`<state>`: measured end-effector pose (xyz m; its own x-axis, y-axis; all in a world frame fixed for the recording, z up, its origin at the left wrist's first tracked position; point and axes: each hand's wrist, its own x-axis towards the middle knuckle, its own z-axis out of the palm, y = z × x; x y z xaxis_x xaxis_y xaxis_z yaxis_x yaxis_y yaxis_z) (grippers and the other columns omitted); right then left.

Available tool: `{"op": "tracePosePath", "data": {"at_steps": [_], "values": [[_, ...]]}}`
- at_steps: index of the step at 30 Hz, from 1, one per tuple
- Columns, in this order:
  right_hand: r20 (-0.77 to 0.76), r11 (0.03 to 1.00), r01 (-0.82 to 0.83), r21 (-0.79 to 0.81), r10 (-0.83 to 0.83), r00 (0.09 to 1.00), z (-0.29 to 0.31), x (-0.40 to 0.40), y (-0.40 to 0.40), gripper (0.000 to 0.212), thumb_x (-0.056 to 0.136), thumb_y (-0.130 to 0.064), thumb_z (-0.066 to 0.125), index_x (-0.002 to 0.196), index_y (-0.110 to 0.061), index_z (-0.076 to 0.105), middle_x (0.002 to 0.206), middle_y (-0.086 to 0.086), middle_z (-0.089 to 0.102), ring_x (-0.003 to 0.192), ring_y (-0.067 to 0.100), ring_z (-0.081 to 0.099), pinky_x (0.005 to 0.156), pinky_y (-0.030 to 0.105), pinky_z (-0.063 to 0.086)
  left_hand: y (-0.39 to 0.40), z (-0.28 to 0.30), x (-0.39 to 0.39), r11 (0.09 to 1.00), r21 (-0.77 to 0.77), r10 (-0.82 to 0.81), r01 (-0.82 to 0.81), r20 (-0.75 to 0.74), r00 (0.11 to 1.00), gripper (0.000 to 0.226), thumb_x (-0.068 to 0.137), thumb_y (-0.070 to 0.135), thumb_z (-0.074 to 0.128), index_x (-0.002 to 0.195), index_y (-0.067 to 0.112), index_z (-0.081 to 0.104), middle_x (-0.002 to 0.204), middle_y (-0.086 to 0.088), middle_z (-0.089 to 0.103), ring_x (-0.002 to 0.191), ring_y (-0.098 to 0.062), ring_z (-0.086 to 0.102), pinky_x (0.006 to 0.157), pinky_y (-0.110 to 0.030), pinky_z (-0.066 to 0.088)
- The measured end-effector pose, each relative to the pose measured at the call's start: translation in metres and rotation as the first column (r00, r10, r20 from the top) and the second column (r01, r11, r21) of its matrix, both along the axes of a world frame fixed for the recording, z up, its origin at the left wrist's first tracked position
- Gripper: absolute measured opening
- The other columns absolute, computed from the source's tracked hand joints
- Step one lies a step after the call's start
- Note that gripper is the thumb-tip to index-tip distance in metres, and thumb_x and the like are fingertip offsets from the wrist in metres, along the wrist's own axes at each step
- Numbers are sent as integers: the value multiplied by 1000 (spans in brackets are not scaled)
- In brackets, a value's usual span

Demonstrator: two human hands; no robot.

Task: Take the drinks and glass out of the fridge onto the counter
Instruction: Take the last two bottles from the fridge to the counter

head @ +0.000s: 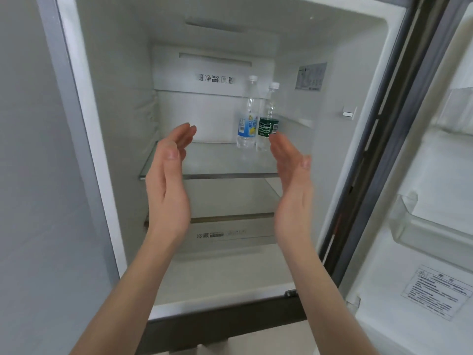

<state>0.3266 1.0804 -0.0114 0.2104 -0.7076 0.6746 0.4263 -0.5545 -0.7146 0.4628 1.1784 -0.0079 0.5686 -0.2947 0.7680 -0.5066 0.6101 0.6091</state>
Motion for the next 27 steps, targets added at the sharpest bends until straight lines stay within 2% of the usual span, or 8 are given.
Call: {"op": "tracePosePath", "data": {"at_steps": [6,8,11,13,18,20,22,27], "values": [[-1,989,146,14,-146,989,32,20,-67,65,110,-51,20,158,-20,53,159,-9,58,150,2,49,133,34,28,-61,24,26,998,55,-35,35,-15,999,51,105,48,28,142,26,57,144,6,67,139,-9,60,124,-42,41],[-10,987,162,23,-162,987,38,30,-87,61,112,-47,21,159,-23,51,160,-13,54,150,-2,45,130,21,28,-83,31,34,995,89,-37,41,-54,998,49,107,48,28,140,29,59,141,11,68,136,-5,61,123,-39,42],[-61,987,159,30,-157,986,46,45,-118,50,119,-39,23,161,-27,46,156,-21,48,142,-14,43,112,-3,24,-117,45,45,992,126,-16,29,-104,994,49,109,46,29,141,27,61,138,12,69,131,1,62,119,-29,43],[-95,985,166,37,-162,982,52,55,-140,48,120,-36,25,163,-26,41,158,-20,45,133,-21,42,104,-9,22,-142,56,52,989,146,2,16,-121,993,47,113,44,30,142,25,61,137,10,70,131,0,62,119,-28,42],[-168,984,163,74,-149,974,71,86,-197,58,117,-47,29,170,-24,24,176,-8,27,160,4,26,122,18,19,-205,78,72,984,180,31,-8,-127,991,44,116,36,33,148,19,58,141,3,68,135,-8,60,120,-29,41],[-196,982,161,96,-140,971,72,99,-219,64,115,-50,35,171,-22,19,178,-3,23,164,13,23,131,29,19,-225,83,78,987,163,29,-9,-117,993,40,116,29,36,146,17,60,141,1,68,133,-8,61,110,-14,43],[-240,982,149,114,-119,964,70,110,-237,69,114,-46,44,172,-21,16,179,2,22,164,17,24,130,30,22,-241,86,84,986,166,23,-4,-112,993,36,117,23,39,144,14,60,140,-1,68,129,-7,62,94,2,42],[-305,984,155,83,-123,945,58,131,-267,84,108,-22,64,171,-10,11,178,8,20,165,19,19,126,22,17,-278,79,110,970,241,68,-40,-109,992,30,111,19,55,141,15,60,117,11,67,105,16,61,93,-5,42]]}}
